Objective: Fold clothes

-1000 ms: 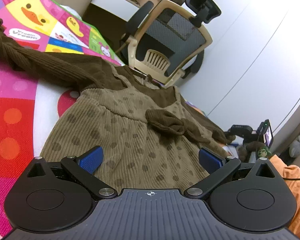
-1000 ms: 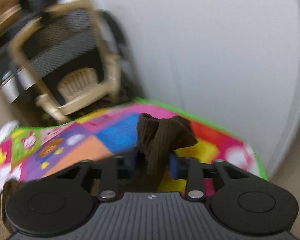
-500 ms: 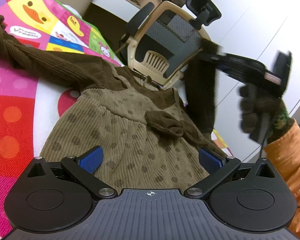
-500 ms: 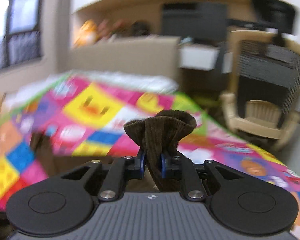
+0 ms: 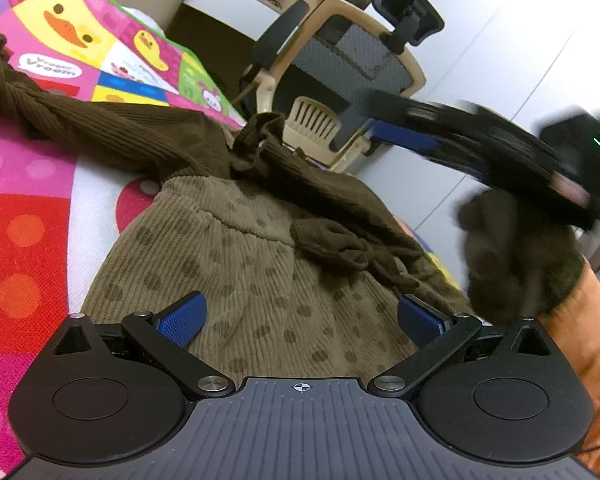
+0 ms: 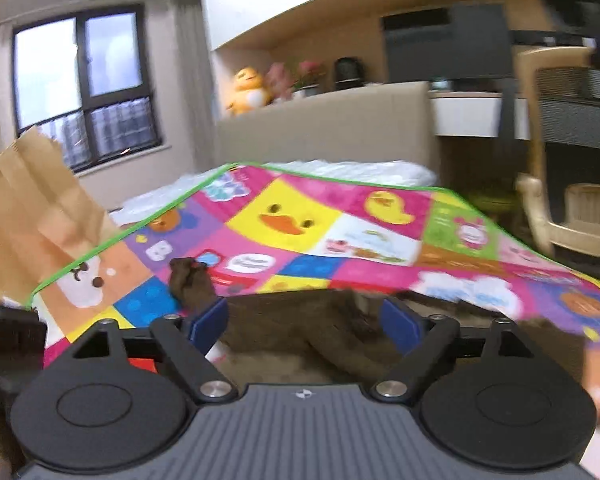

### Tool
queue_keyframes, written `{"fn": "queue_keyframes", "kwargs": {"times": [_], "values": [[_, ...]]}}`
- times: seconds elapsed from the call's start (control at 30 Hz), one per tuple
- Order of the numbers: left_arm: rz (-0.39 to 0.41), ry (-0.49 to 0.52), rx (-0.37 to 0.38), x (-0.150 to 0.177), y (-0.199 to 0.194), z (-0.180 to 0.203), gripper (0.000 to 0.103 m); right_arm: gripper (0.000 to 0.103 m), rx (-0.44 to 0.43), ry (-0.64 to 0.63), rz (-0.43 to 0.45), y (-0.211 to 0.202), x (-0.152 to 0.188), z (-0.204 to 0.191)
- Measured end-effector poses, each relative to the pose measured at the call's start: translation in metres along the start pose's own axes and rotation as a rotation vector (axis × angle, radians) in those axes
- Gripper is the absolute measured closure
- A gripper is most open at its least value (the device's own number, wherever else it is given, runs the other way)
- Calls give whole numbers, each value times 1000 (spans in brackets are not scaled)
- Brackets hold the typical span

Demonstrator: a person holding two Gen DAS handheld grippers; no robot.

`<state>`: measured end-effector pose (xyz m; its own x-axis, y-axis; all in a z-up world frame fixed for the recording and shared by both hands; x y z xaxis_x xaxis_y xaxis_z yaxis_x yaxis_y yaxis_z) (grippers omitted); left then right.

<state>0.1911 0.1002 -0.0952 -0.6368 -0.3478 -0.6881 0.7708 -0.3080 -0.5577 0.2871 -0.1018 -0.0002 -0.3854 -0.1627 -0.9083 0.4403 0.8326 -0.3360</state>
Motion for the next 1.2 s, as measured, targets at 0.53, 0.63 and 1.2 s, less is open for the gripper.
{"fn": "queue_keyframes", "kwargs": {"times": [0.53,0.63,1.2], "values": [[117,-377,-715,-148,20,-146,0,6,64,141,152,-32,63,40],[97,-358,-787,-145,34,-156,19,5,55,199,181,-36,62,48],[336,179,-259,-192,37,62,87,0,46,275,175,-30,65,57]]}}
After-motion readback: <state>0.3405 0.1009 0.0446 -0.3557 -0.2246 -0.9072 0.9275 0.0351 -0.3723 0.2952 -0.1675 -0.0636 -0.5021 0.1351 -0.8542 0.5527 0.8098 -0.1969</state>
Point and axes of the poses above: each gripper's, at about its wrist camera, not at the fingertips, and y roughly the way its jaws point, z to its right, x to its underside, the point moved 7 cm from there along y, roughly the way its jaws point, and after that the axes turned 11 degrees about -x, right-handed, at the moved point
